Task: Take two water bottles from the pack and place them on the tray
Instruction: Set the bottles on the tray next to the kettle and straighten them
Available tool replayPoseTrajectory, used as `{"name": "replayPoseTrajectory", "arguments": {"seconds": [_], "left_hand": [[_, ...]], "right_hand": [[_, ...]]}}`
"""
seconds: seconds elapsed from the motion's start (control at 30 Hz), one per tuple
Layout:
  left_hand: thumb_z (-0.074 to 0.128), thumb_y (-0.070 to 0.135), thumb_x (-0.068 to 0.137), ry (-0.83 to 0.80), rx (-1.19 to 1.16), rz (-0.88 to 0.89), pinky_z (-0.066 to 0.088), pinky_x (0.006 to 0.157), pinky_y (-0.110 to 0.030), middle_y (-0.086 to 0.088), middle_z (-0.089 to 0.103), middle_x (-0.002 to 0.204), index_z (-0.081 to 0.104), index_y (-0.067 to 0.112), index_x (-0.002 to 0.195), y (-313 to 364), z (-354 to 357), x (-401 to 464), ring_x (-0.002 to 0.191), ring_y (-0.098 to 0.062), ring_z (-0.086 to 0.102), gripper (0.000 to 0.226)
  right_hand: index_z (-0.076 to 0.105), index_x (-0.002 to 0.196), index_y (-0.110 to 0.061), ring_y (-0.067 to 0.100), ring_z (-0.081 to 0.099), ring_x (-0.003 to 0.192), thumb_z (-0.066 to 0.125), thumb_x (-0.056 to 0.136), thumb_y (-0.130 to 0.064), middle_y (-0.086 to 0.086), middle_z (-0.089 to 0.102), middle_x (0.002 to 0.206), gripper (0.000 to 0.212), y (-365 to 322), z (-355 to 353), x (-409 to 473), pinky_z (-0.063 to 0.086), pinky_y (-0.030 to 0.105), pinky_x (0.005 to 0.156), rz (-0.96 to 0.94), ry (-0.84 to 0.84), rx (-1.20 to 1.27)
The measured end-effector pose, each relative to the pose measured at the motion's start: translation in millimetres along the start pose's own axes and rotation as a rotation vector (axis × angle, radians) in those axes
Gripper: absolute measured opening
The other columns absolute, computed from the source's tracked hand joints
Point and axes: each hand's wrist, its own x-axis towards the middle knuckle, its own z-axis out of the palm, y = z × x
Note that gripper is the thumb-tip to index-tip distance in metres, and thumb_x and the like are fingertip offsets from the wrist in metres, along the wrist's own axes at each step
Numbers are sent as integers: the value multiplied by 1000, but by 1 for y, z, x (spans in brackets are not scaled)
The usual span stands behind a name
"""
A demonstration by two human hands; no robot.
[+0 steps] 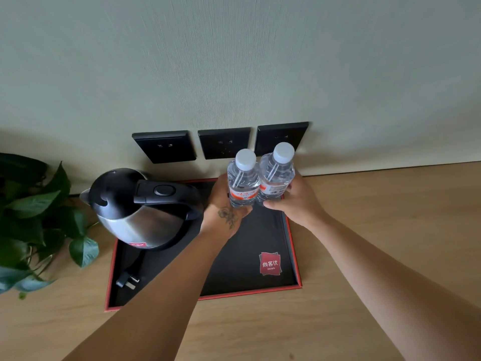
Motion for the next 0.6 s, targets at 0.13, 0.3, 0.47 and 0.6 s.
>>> {"name": "replayPoseTrajectory", "arguments": {"seconds": [0.13, 0.3, 0.47, 0.6], "left_hand": [[81, -15, 88, 65, 58, 13, 55, 116, -47, -5, 64, 142, 45, 12, 153, -1, 2, -10, 139, -33, 64, 79], [93, -4, 81, 100, 27, -143, 47, 114, -29, 3, 56, 142, 36, 17, 159, 10, 5, -49, 139, -20, 58, 99], [93, 25, 86, -104, 290, -232, 64, 98, -38, 2, 72, 128, 58, 22, 139, 60, -16, -89, 114, -17, 75, 63], [85, 21, 94, -2, 386, 184, 65, 68, -27, 0, 81, 83, 75, 25, 92, 116, -41, -101, 69, -13, 77, 11]], "right_hand": [[56, 131, -35, -24, 65, 103, 77, 73, 17, -33, 70, 114, 81, -12, -9, -15, 55, 7, 77, 9, 44, 70], [62, 127, -12, 16, 69, 113, 67, 76, -6, 5, 69, 126, 52, -40, -19, -48, 58, 26, 97, -173, 380, 161], [65, 117, -14, 22, 66, 87, 74, 95, -22, 6, 66, 99, 25, -85, -40, -54, 55, 26, 72, -406, 477, -172], [65, 117, -17, 23, 63, 79, 73, 94, -47, -7, 62, 85, 39, -123, -47, -46, 49, 36, 73, -400, 376, -454]]}}
